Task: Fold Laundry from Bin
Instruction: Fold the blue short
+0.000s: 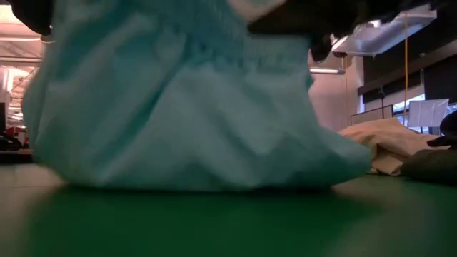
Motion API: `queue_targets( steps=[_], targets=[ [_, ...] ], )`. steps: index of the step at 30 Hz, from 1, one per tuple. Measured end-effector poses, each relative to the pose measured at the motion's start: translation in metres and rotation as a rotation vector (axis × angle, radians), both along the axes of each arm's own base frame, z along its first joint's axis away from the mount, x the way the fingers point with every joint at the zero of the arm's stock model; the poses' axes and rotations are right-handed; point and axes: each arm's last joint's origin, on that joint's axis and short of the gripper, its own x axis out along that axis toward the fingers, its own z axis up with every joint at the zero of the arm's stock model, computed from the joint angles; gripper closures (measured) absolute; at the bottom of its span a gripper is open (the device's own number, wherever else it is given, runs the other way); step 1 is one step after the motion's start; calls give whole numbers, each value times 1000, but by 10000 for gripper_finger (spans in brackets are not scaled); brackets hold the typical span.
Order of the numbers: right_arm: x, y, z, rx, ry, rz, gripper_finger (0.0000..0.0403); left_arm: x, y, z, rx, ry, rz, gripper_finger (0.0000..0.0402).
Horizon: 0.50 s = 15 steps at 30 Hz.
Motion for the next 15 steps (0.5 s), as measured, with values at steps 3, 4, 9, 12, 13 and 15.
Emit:
queue_targets(
  steps=[3, 4, 9, 12, 13, 15],
  targets=[
    [7, -20, -6, 24, 61, -46, 374, 0, 0, 0, 1, 1, -1, 333],
    [9, -27, -8, 28, 72, -58, 374, -1, -1, 0, 4, 0, 0, 333],
    [9, -58, -25, 83, 119, -117, 374, -5, -5, 0, 49, -10, 31, 333],
    [2, -76, -41, 113, 160, -186, 374, -7, -8, 1, 73, -26, 51, 333],
    [-1, -83, -46, 126, 174, -214, 374, -8, -8, 1, 78, -30, 55, 333],
    [-5, -95, -55, 151, 190, -265, 374, -8, -9, 1, 83, -33, 59, 333]
  ],
)
